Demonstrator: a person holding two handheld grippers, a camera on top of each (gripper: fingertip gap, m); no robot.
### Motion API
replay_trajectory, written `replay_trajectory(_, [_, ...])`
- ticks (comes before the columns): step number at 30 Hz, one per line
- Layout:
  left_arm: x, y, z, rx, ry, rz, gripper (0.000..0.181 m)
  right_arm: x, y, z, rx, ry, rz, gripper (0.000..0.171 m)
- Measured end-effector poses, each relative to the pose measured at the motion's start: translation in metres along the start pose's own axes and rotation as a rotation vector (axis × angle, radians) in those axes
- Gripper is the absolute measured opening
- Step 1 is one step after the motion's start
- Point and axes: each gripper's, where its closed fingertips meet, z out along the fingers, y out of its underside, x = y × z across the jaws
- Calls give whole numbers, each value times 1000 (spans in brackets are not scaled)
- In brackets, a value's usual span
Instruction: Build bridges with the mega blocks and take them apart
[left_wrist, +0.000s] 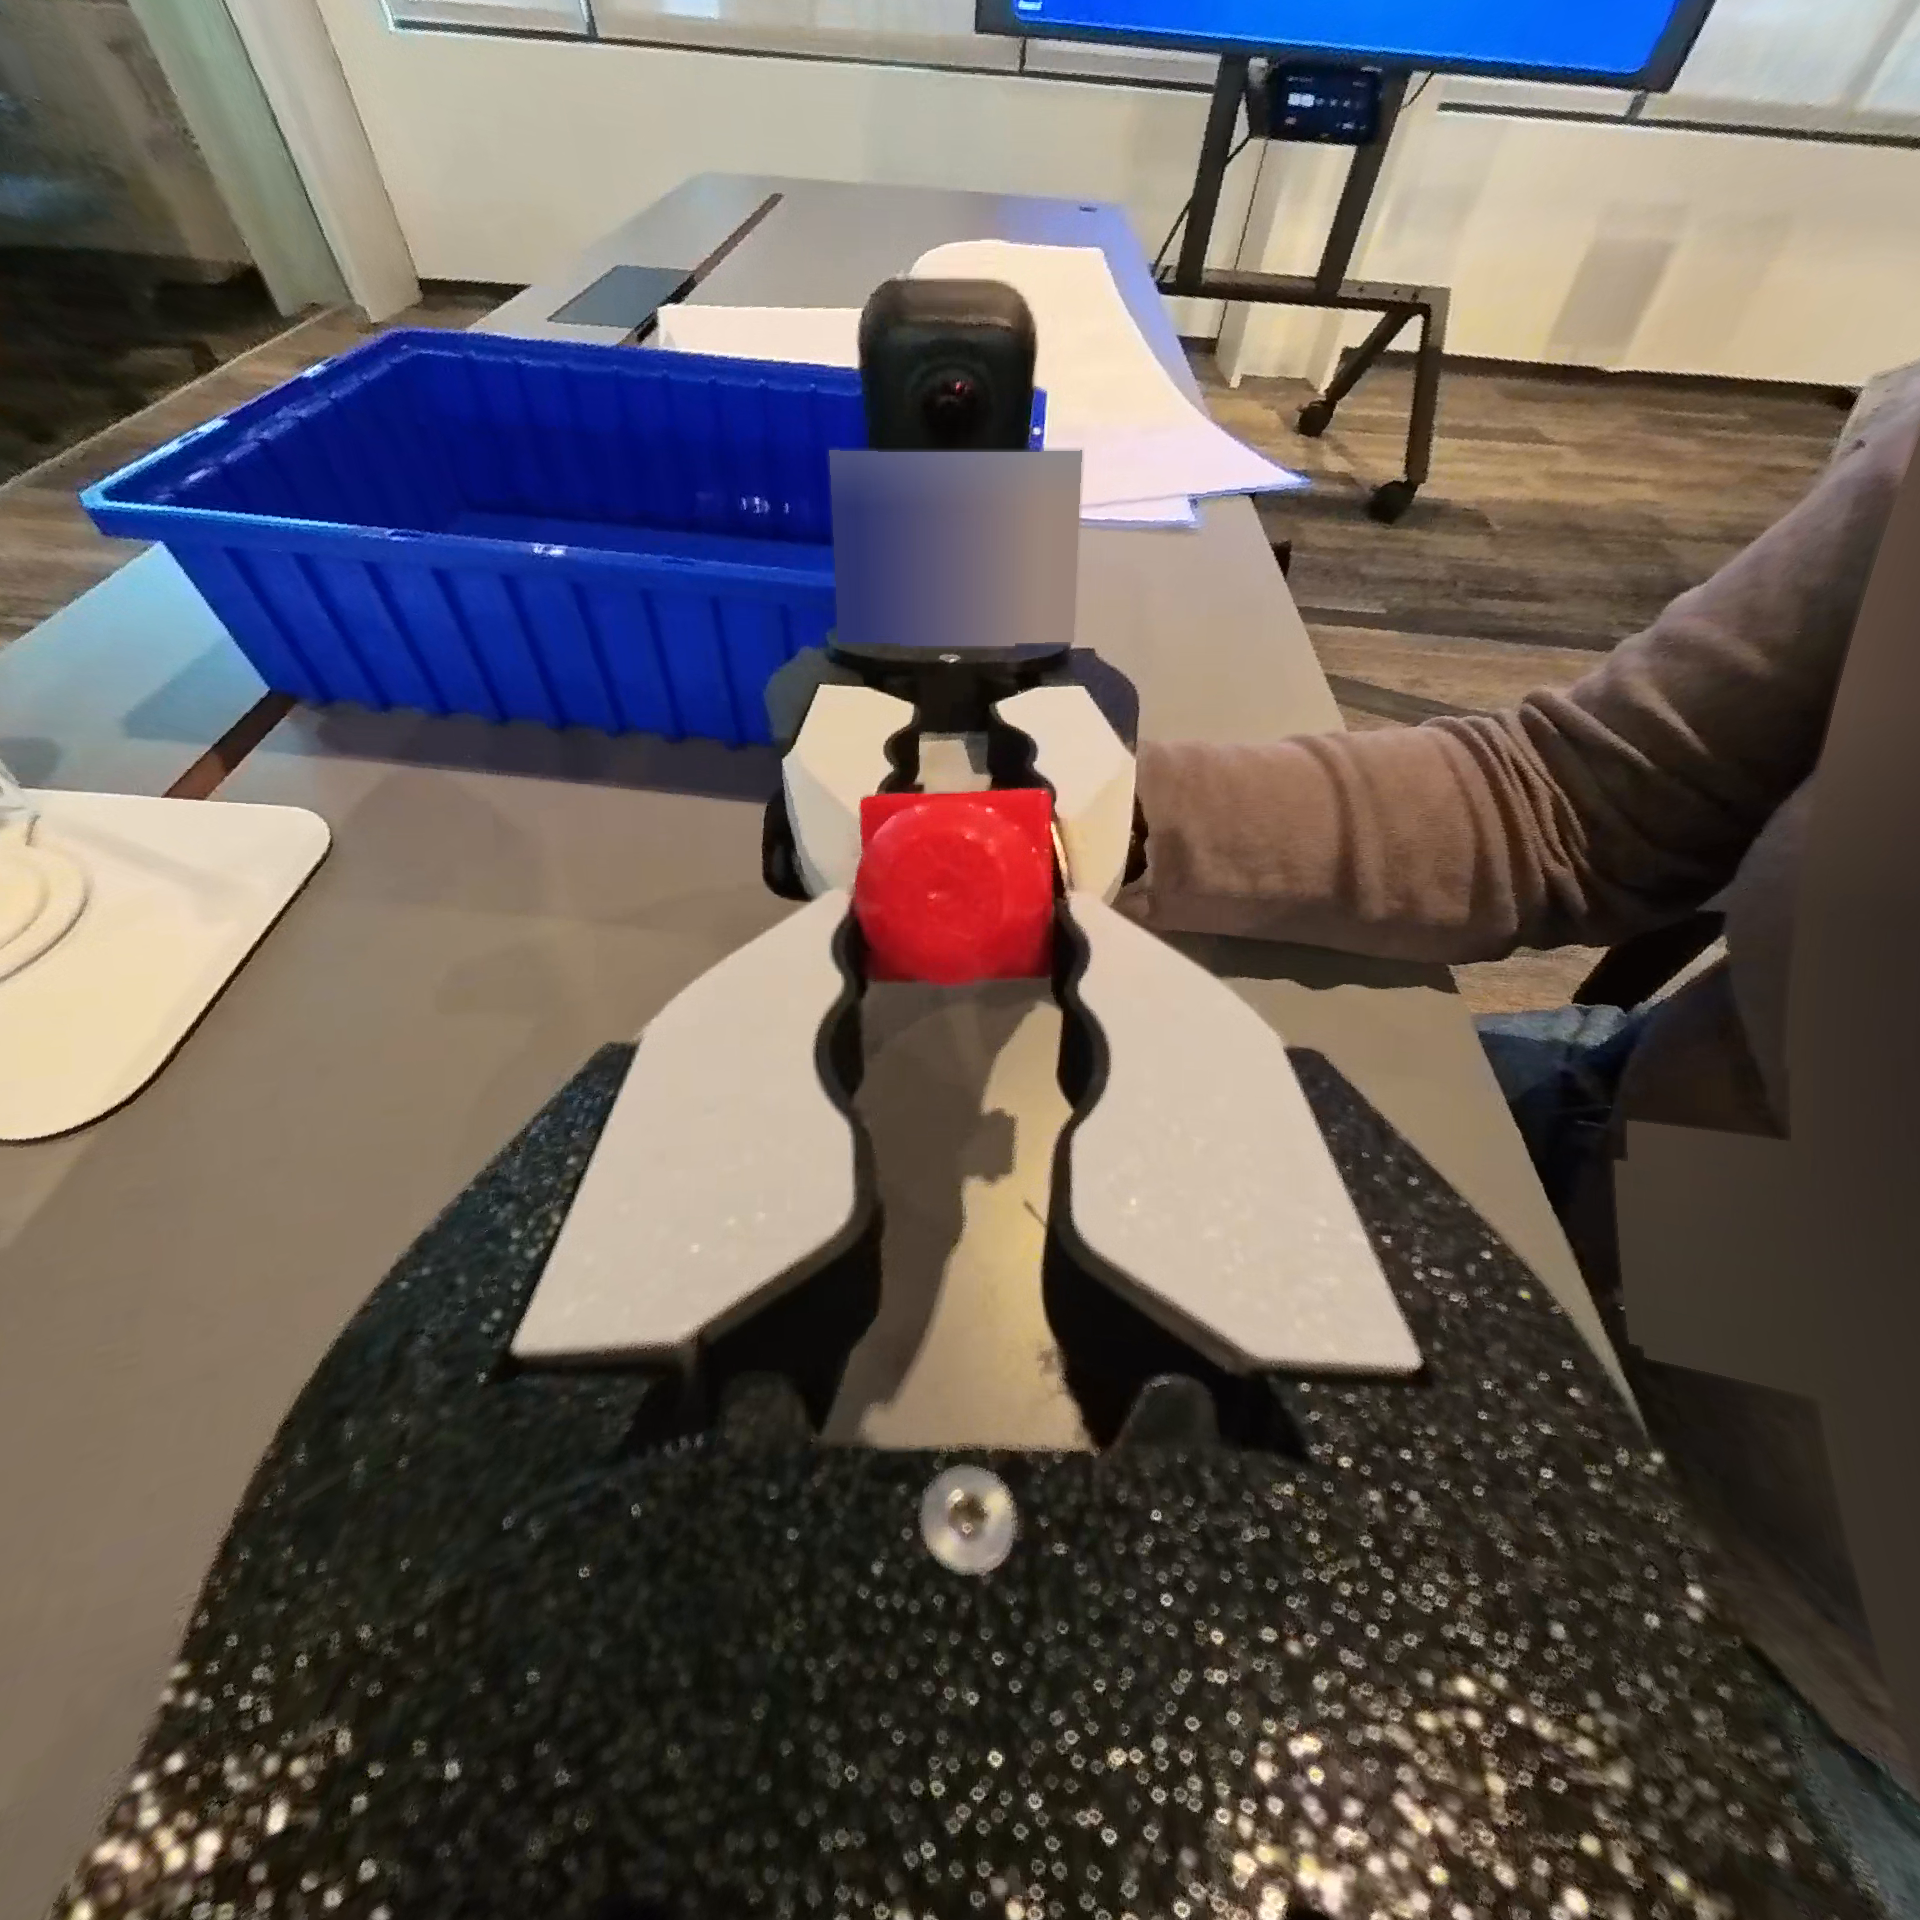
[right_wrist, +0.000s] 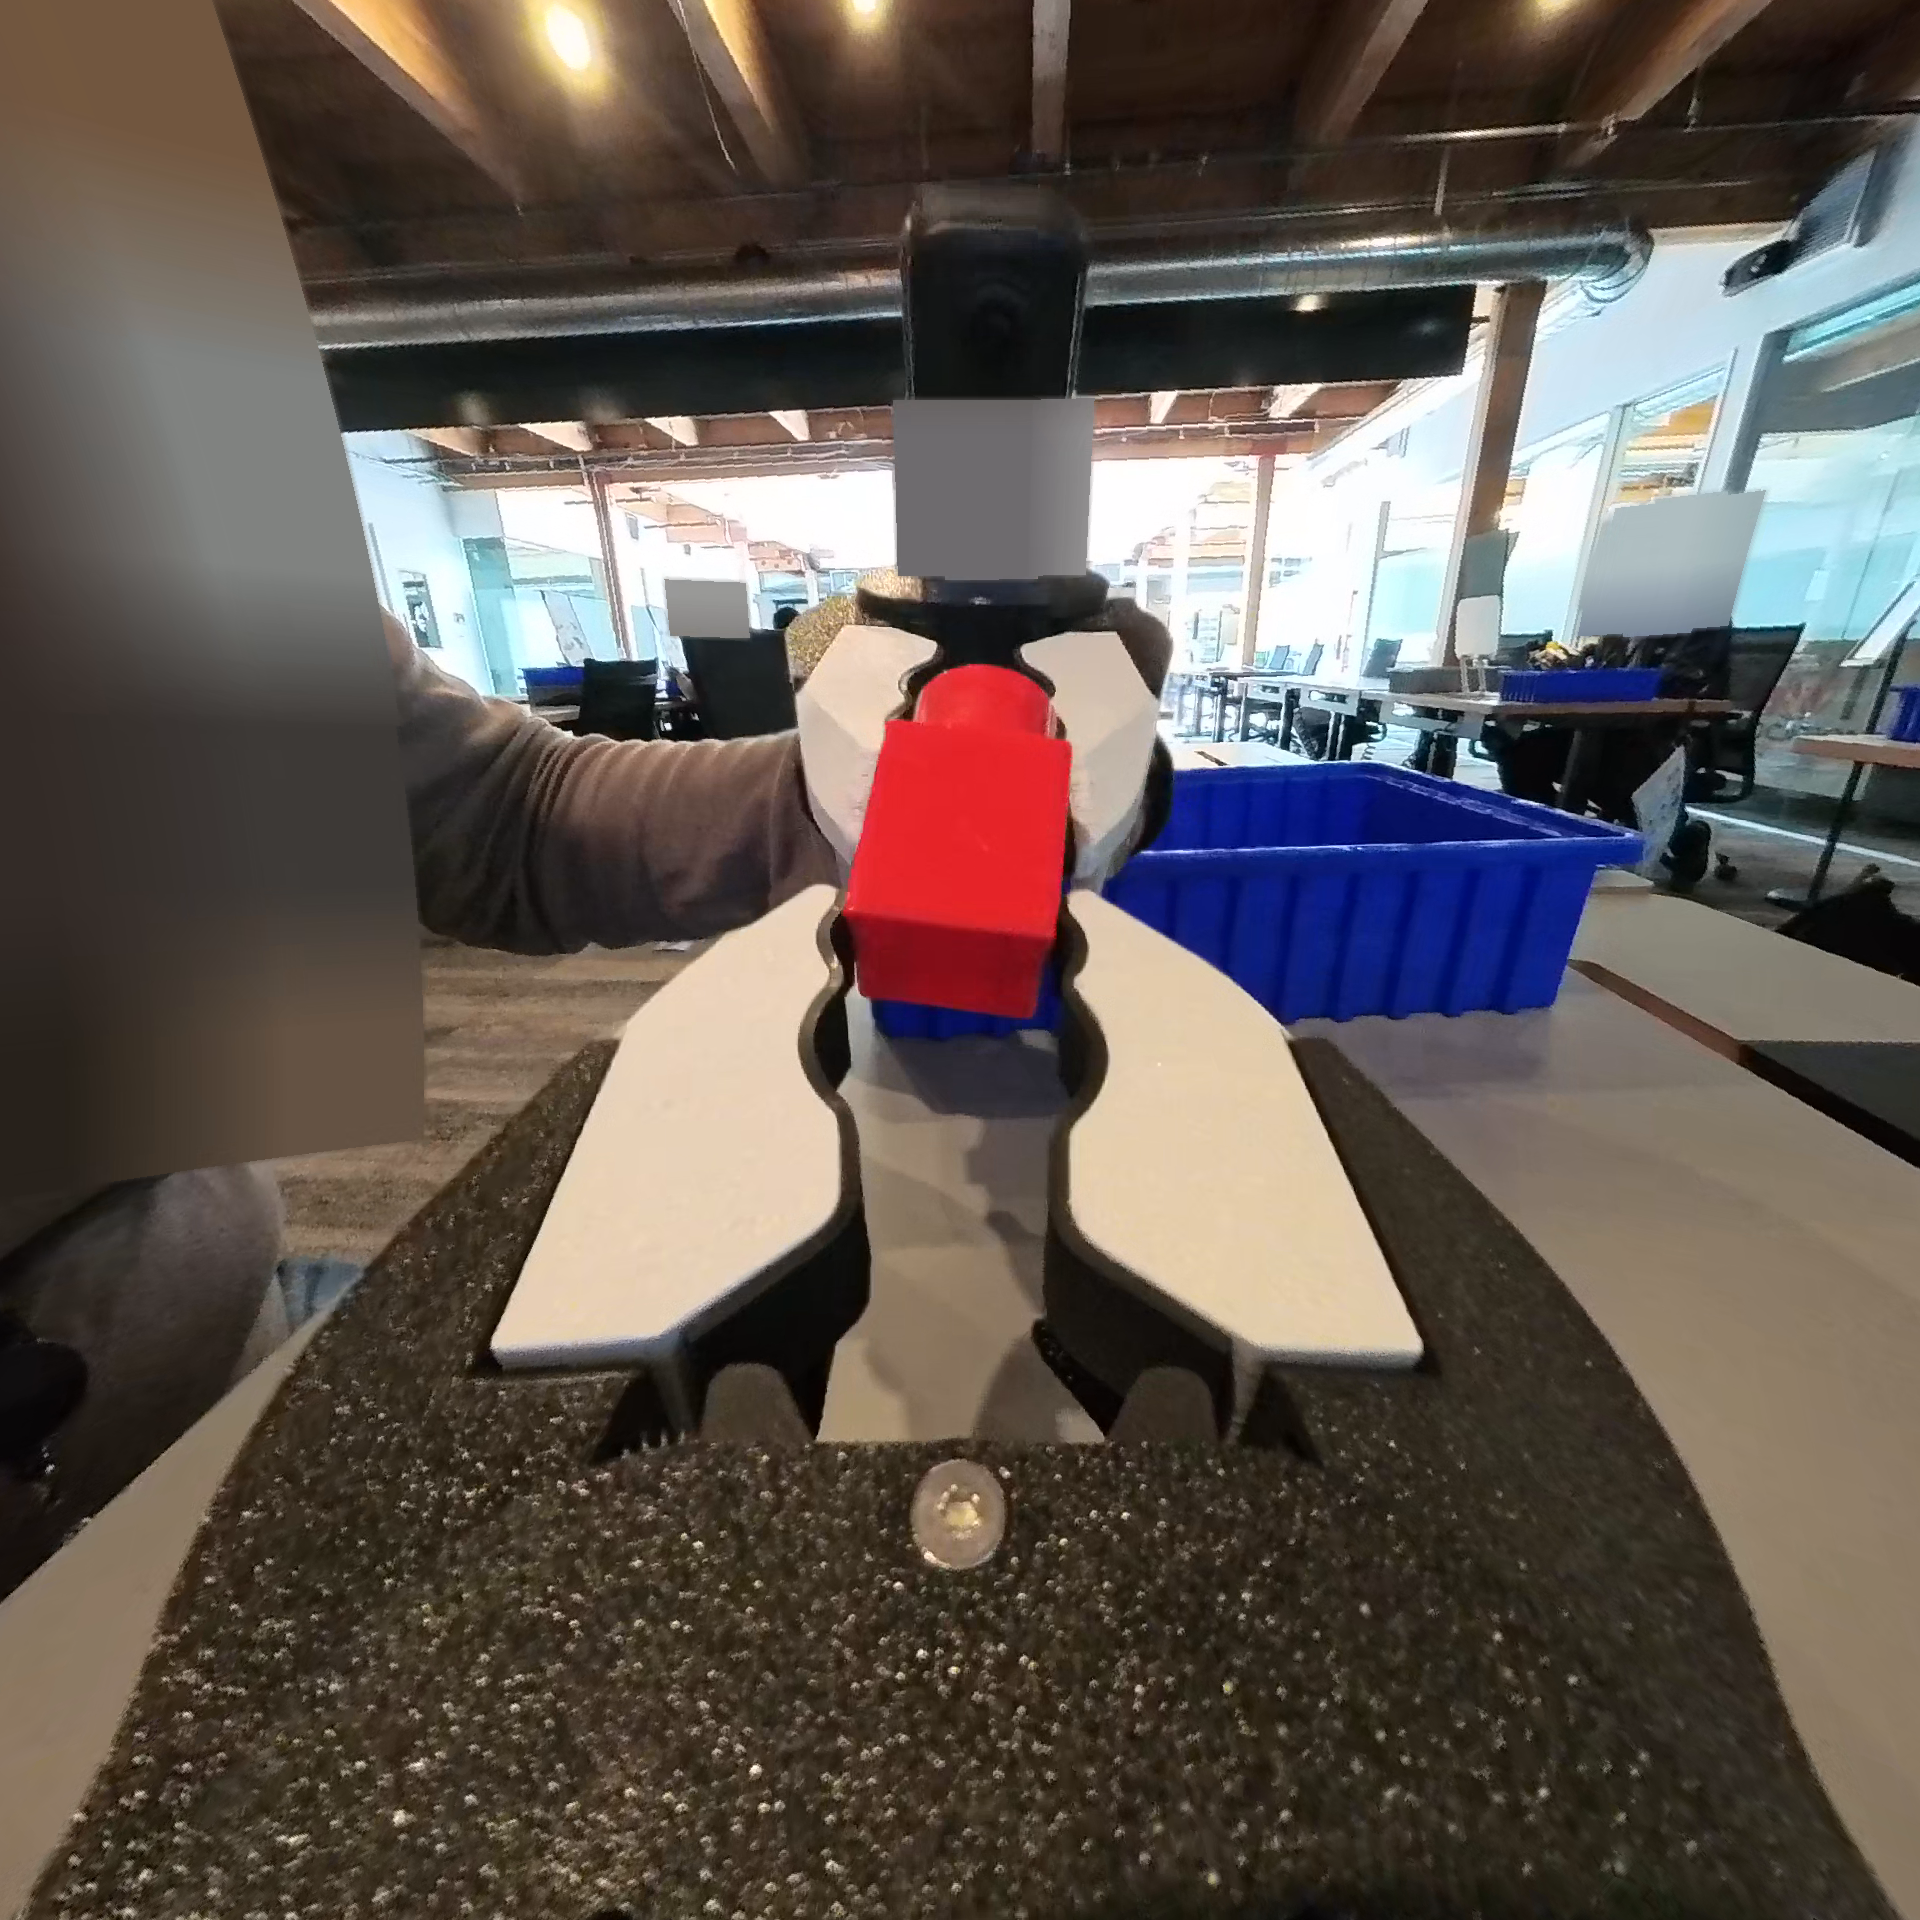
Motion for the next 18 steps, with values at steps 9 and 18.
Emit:
replay_trajectory(9, [-16, 0, -10, -6, -75, -9, 33, 21, -4, -14, 9, 159, -80, 70])
replay_trajectory(18, [-64, 62, -11, -440, -192, 61, 33, 69, -18, -66, 103, 565, -177, 62])
